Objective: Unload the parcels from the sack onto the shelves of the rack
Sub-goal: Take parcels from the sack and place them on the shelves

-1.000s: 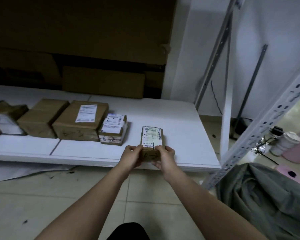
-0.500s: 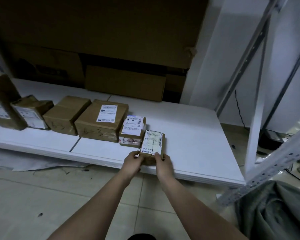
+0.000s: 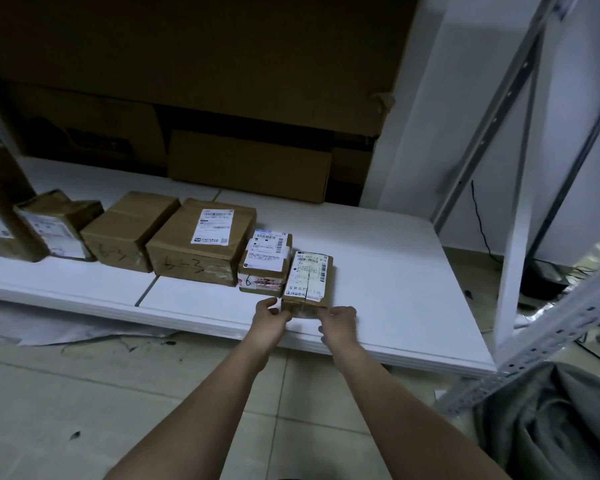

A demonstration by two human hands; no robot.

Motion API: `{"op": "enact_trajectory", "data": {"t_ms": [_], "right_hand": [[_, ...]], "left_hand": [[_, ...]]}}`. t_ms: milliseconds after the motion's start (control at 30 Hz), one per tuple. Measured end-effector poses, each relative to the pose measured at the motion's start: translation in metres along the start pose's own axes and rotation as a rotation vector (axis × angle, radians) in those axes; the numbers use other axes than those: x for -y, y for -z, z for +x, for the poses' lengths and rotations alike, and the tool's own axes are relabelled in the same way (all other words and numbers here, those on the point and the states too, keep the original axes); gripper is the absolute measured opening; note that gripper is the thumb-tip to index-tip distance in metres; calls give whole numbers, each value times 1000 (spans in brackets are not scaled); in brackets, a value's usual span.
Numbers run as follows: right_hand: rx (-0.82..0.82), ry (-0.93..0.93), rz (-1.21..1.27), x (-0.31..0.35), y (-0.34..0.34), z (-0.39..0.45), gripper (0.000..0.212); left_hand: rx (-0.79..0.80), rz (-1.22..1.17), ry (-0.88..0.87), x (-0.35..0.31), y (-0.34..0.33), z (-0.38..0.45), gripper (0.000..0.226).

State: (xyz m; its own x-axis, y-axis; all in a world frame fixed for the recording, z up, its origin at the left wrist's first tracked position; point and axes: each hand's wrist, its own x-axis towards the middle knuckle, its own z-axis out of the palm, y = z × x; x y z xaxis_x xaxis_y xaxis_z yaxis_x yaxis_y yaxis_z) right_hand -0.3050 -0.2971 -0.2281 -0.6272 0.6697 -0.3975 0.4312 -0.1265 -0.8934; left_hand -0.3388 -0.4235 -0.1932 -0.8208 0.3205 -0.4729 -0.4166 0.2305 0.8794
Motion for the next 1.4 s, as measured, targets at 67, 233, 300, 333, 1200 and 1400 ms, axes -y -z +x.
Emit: {"op": "enact_trajectory", "data": {"t_ms": [67, 233, 300, 333, 1200, 1400], "right_hand": [[40, 22, -48, 4, 1, -2, 18], [79, 37, -125, 14, 9, -11, 8], [91, 46, -122, 15, 11, -13, 6], [101, 55, -116, 17, 12, -14, 12], [-57, 165, -583, -10, 344, -50, 22], [-347, -29, -647, -91, 499, -75, 22]], "left_hand": [[-1, -5, 6, -1, 0, -2, 50], [1, 36, 10, -1, 3, -6, 51], [4, 40, 17, -1, 4, -7, 52], [5, 39, 21, -1, 4, -9, 52], [477, 403, -198, -21, -290, -97, 15], [654, 590, -370, 35, -453, -139, 16]]}}
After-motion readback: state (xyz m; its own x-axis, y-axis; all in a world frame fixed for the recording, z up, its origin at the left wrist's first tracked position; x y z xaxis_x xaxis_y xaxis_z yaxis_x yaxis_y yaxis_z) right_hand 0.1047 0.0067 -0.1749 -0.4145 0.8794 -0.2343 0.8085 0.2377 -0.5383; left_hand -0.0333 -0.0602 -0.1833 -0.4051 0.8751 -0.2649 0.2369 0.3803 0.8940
